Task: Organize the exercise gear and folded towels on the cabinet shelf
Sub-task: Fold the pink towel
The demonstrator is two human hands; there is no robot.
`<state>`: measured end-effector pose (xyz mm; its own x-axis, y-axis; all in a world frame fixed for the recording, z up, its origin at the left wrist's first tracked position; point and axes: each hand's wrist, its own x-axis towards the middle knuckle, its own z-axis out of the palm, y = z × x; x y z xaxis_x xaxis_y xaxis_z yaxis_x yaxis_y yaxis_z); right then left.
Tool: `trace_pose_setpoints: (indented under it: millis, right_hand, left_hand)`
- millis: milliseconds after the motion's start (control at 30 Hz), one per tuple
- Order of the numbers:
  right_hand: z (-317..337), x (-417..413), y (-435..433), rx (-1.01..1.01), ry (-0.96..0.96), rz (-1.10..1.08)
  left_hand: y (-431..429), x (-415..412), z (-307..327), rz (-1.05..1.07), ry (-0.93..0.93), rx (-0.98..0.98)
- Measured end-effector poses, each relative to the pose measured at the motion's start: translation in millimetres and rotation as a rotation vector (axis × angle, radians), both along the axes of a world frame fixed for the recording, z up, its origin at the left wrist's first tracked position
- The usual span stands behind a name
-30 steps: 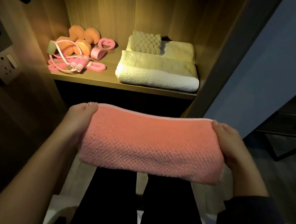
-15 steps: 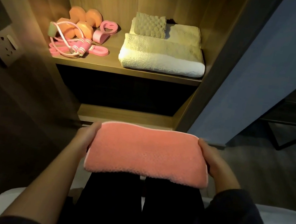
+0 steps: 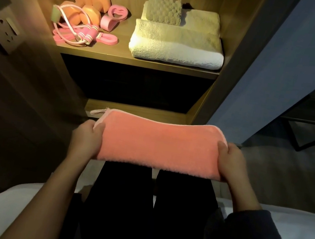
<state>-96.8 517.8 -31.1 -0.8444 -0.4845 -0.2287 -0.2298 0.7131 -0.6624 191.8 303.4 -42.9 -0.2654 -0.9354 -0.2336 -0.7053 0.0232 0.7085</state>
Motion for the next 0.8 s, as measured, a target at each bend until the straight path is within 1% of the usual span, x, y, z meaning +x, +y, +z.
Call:
trace_pose_setpoints:
  millis: [67,133,233,333,433,467,533,567,633,667,700,733,767,800]
  right_hand:
    - [-4,0,2,0.032,0.043,0.002]
    - [-10,2,2,0.048,0.040,0.009]
    - [-13,0,1,0.039,0.040,-0.004]
    - [-10,-8,4,0.053,0.050,0.018]
    - [-14,-8,8,0.111,-0.017,0.053]
    - [-16,-7,9,0.158,-0.065,0.066]
    - [-18,-6,9,0.238,-0.208,0.071]
    - [-18,-8,8,0.234,-0.304,0.052]
    - [-17,-11,7,0.139,-0.477,-0.011]
    - [-18,-13,6,0.078,-0.524,-0.041]
    - [-19,-13,4,0.035,-0.543,-0.062]
    - [-20,-13,1,0.014,-0.532,-0.068]
    - [-22,-12,-2,0.019,-0.468,-0.040]
    - [-25,-12,-4,0.042,-0.355,0.002]
  left_hand:
    - [3,1,-2,0.001,-0.024,-0.015]
    - [8,-3,-7,0.029,-0.032,-0.021]
    - [10,-4,-8,0.067,-0.003,-0.046]
    - [8,3,-14,0.054,0.006,-0.037]
    - [10,6,-23,0.046,-0.026,0.018]
    - [9,6,-25,0.021,-0.073,0.070]
    - [5,7,-26,-0.024,-0.160,0.240]
    - [3,7,-24,-0.020,-0.148,0.356]
    - [1,5,-19,0.012,-0.018,0.590]
    - [1,2,-17,0.011,0.042,0.639]
    - [1,-2,-15,0.012,0.079,0.641]
    - [3,-6,-16,0.022,0.090,0.601]
    - [3,-9,-17,0.034,0.075,0.524]
    - [3,-11,-20,0.051,0.051,0.419]
